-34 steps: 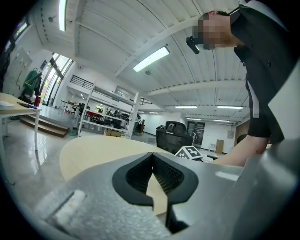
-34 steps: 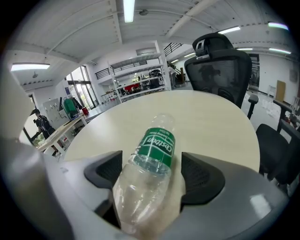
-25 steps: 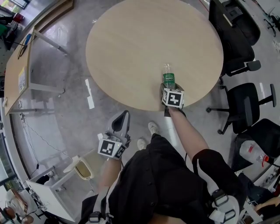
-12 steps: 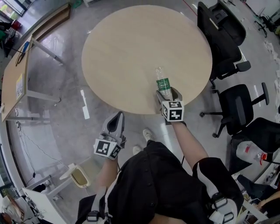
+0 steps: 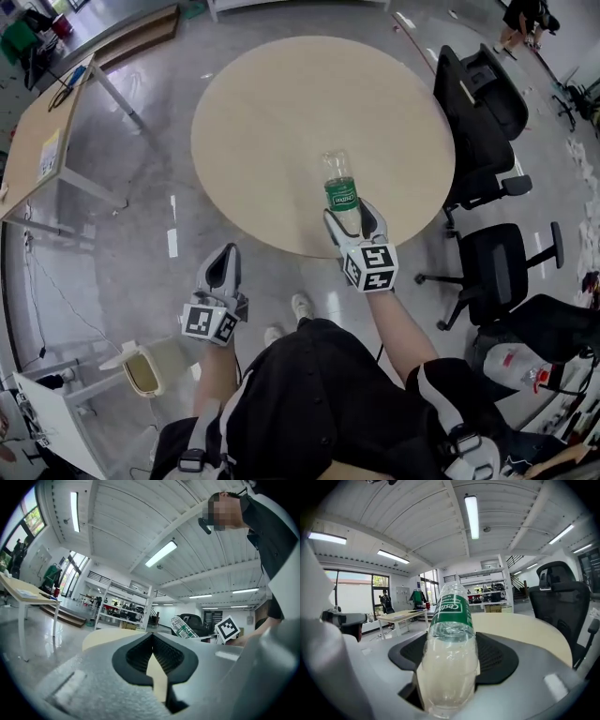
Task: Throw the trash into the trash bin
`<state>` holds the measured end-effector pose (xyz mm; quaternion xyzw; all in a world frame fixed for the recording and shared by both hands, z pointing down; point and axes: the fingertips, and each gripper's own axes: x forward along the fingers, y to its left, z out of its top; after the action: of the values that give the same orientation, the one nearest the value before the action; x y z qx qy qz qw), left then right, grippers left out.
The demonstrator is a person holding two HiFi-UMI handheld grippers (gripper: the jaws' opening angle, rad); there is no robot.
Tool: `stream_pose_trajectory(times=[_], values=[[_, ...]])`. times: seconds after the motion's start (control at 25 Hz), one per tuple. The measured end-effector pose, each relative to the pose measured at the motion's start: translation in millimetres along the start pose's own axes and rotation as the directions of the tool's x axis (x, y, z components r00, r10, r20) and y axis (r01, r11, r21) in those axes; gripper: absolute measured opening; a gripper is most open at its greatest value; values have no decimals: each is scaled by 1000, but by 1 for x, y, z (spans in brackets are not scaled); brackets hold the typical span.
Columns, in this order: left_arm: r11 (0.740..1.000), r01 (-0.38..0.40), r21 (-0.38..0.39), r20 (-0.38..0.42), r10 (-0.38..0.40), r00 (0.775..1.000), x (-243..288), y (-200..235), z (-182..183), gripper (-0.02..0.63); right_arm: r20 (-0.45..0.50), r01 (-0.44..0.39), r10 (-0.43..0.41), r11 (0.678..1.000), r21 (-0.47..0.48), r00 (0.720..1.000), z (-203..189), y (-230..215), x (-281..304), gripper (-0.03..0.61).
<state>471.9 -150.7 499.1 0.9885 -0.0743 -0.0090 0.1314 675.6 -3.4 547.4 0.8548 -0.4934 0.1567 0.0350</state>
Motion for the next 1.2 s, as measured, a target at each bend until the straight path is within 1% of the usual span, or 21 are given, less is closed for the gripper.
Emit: stream_pose_trajectory(times=[0.12, 0.24, 0.4, 0.52, 0.64, 0.8, 0.92, 1.04, 1.2], values=[[997, -78, 12, 24, 78, 997, -23, 19, 6, 2, 37, -85, 86, 996, -15, 996, 10, 31, 9, 322], [987, -157, 20, 50, 156, 987, -46, 32, 16, 2, 61, -171, 174, 984, -46, 983, 21, 65, 20, 322], [973, -228, 20, 82, 226, 971, -83, 39, 31, 2, 44, -228, 230, 972, -47, 972, 21, 99, 34, 322], [957, -290, 17, 120, 286, 951, -118, 49, 41, 1, 42, -285, 288, 956, -61, 957, 25, 132, 38, 321], [934, -356, 12, 140, 351, 926, -165, 60, 48, 0, 41, -355, 359, 931, -86, 932, 28, 180, 32, 322], [895, -446, 7, 161, 439, 884, -235, 78, 60, 2, 34, -431, 436, 896, -104, 899, 27, 248, 24, 321], [859, -512, 9, 184, 502, 845, -287, 88, 68, 2, 26, -488, 493, 867, -103, 870, 24, 297, 18, 321], [812, -584, -5, 211, 572, 793, -339, 98, 74, 0, 15, -555, 561, 821, -136, 827, 23, 349, 7, 321], [746, -666, -21, 247, 649, 719, -396, 108, 81, 2, -4, -642, 651, 746, -178, 759, 24, 414, -8, 322]])
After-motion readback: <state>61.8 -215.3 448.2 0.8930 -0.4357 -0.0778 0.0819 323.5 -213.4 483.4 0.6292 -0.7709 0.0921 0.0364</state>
